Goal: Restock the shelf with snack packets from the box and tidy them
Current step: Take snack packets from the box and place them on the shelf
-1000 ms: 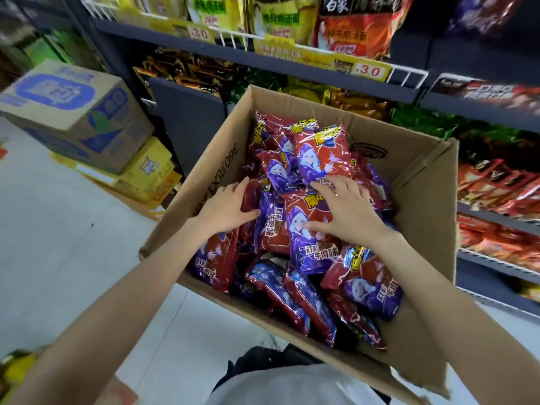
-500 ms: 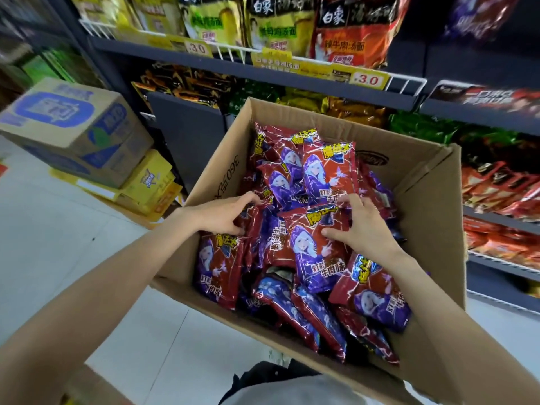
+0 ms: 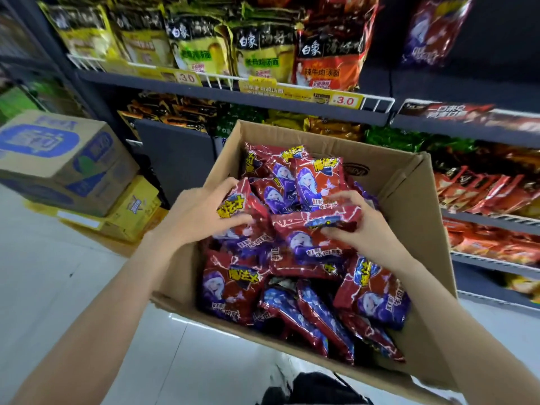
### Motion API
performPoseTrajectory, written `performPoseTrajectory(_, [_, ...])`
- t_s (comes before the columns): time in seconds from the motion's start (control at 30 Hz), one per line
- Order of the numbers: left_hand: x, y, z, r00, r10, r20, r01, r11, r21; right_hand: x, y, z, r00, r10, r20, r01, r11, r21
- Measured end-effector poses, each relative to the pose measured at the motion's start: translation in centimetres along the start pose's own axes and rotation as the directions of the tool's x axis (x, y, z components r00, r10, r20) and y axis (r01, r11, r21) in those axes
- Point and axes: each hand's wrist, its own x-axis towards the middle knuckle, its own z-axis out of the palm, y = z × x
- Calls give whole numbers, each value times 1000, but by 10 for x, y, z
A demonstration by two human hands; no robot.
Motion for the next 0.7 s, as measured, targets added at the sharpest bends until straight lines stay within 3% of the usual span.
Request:
performPoseTrajectory(0.07, [2,5,-7,989,-119,-86,117,993,-28,-2,-3,-8,997,-29,-75,33,998,59])
performPoseTrajectory(0.13, [2,16,-13,959,-258,-113,231,950,-211,-3,-7,-20,991,9,-134,7,993,120])
performPoseTrajectory(0.3, [7,55,-22,905,-416,-93,285,752,-594,-10,-24,-58,968,6,-250,50,975,216])
performPoseTrajectory(0.4, [13,85,-29,904,-408,-127,239,728,-642,-18,-29,-92,934,2,-357,104,955,277])
performPoseTrajectory(0.5, [22,132,-39,940,-320,-118,180,759,-625,-31,-19,-136,910,-73,-408,170,963,208])
performPoseTrajectory(0.7, [58,276,-35,941,-190,-279,-4,821,-571,-72,32,-248,912,-137,-386,202,970,133])
